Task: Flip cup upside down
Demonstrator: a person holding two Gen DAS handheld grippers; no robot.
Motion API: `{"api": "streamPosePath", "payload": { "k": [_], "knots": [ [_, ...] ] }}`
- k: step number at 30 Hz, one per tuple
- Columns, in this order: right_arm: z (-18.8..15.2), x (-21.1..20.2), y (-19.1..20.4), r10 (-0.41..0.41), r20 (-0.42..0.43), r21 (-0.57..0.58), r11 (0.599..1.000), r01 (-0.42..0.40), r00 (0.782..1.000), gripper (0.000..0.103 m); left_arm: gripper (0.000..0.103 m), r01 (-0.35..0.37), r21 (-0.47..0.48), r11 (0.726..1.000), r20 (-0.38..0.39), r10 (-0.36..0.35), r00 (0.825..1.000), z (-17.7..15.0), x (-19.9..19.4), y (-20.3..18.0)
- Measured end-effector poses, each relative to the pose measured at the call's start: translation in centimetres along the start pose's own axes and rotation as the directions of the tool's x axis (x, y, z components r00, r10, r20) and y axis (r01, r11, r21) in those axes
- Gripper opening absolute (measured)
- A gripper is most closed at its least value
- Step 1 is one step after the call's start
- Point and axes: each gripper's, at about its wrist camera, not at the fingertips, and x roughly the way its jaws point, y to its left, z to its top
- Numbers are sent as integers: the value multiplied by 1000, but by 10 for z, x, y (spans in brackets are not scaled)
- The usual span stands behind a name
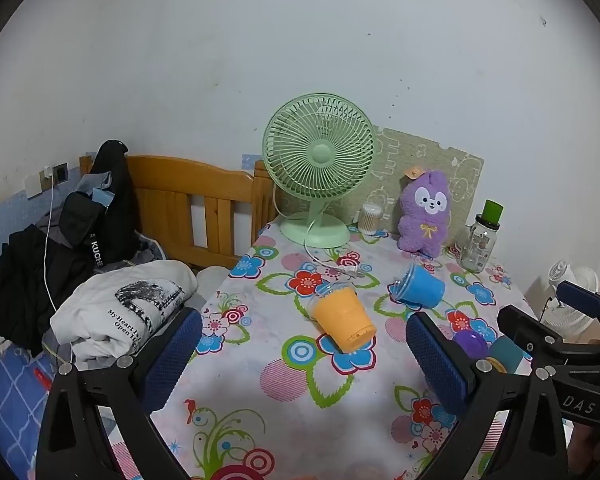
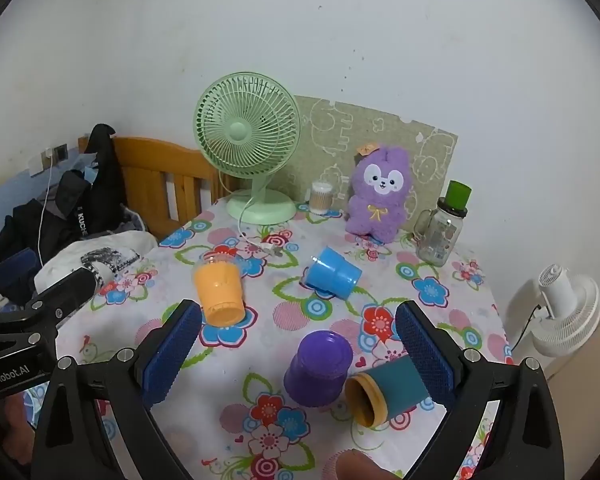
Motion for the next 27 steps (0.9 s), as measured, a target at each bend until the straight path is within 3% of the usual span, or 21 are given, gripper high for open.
{"api": "streamPosePath", "payload": {
  "k": [27],
  "knots": [
    [0, -4, -2, -6, -1, -5, 1000, 6, 1000, 99, 103, 2, -4, 1000, 0, -2, 1000, -4, -8, -2]
  ]
}}
